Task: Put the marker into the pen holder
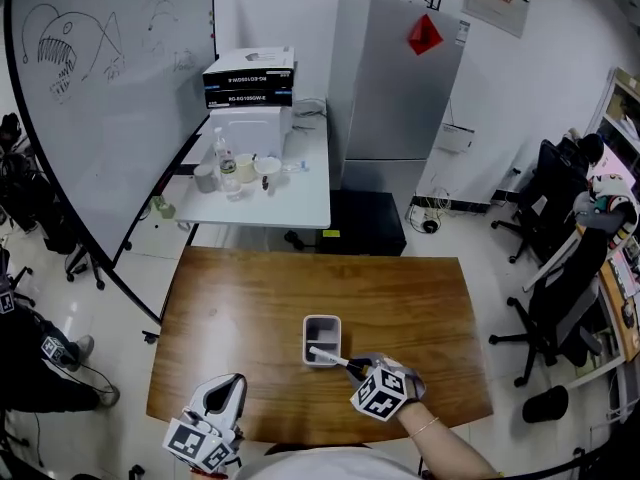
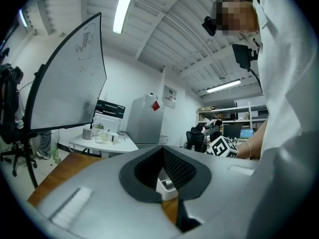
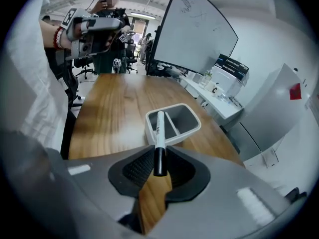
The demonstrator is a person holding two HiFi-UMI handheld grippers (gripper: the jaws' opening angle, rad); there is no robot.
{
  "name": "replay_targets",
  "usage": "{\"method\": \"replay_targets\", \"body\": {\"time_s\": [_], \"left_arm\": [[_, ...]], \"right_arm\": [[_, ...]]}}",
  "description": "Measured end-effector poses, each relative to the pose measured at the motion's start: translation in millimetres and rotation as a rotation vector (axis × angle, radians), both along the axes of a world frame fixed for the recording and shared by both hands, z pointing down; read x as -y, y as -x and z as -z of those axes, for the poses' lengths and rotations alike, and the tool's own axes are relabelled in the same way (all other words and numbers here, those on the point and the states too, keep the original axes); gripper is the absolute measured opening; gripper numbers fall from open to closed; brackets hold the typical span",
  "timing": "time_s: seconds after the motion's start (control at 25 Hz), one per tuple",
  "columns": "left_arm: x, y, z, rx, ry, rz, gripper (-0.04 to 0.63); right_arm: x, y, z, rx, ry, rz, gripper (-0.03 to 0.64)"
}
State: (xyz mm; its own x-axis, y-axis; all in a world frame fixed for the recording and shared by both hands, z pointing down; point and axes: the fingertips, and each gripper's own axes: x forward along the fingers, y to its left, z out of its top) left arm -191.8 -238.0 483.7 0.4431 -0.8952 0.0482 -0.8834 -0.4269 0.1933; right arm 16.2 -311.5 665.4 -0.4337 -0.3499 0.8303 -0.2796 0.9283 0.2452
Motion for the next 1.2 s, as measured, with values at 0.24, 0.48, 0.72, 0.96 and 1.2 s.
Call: {"method": "replay_targets", "body": {"time_s": [0.24,0.48,0.72,0.96,1.2], "left_arm": [[-13,17,-6,-0.001,0.014,0.044,0.002],[-13,22,-3,-0.001,0.013,0.054,0.002],[-11,23,-4,-0.007,0.015,0.050,0.002],[-7,21,-4,-0.006,0.016,0.033,0.002],[-5,17,1,-0.021,0.009,-0.015,0.002]], "right_arm": [[2,9,-10,-0.046,0.016,0.016,0.066],[6,13,-7,-0.058,0.000,0.012,0.067],[10,20,-1,-0.014,-0.018,-0.003,0.074],[15,25,10,0.090,-0.018,-0.056,0.143],[12,17,35,0.198,-0.051,-0.143,0.164]]}}
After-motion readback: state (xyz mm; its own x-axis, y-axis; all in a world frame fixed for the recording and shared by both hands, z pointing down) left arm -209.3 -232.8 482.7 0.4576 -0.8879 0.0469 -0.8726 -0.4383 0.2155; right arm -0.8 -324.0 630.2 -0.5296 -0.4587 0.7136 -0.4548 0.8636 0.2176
